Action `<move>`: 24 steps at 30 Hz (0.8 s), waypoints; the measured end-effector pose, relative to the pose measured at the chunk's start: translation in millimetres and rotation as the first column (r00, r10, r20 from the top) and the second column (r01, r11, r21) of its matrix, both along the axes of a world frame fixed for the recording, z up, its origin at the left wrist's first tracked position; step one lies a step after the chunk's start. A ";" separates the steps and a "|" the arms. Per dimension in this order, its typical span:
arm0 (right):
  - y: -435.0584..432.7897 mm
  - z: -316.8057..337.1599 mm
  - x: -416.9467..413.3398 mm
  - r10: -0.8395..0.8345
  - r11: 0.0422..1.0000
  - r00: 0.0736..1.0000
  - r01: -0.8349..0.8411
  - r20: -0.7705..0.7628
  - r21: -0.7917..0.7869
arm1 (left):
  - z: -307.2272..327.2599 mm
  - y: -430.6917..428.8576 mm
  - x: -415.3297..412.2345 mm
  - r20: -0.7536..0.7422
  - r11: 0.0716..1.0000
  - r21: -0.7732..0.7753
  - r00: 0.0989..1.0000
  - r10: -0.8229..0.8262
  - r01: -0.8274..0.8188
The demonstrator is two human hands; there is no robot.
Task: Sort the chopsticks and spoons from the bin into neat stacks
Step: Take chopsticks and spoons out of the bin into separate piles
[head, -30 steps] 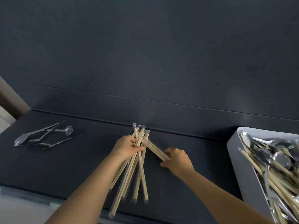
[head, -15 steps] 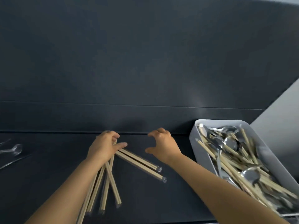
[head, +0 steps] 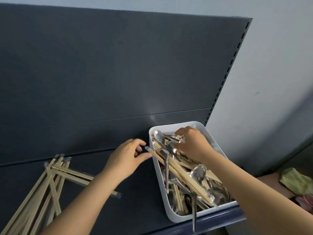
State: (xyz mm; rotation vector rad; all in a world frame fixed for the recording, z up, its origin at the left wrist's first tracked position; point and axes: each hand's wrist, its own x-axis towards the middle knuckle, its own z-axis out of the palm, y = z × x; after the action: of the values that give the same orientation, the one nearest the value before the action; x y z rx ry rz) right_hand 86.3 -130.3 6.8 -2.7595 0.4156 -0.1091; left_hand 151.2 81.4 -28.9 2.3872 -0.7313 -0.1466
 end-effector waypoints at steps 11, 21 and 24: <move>-68.9 -46.6 10.0 0.052 0.995 0.994 -0.043 -0.091 0.095 | -3.2 -73.4 -20.9 -0.021 0.996 0.079 0.999 0.038 -0.037; -77.9 -60.3 23.0 0.065 0.994 0.989 -0.052 -0.131 0.100 | -2.6 -90.5 -24.9 -0.013 0.980 0.138 0.989 0.145 -0.142; -82.4 -60.5 22.3 0.045 0.983 0.994 -0.026 -0.098 0.184 | -0.7 -95.7 -22.3 -0.009 0.974 0.169 0.988 0.153 -0.150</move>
State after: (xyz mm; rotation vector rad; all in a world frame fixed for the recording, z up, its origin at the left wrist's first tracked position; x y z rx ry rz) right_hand 108.6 -212.7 -53.7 -2.5976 0.3820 0.0761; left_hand 129.0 -14.2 -29.6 2.5873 -0.5421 -0.1770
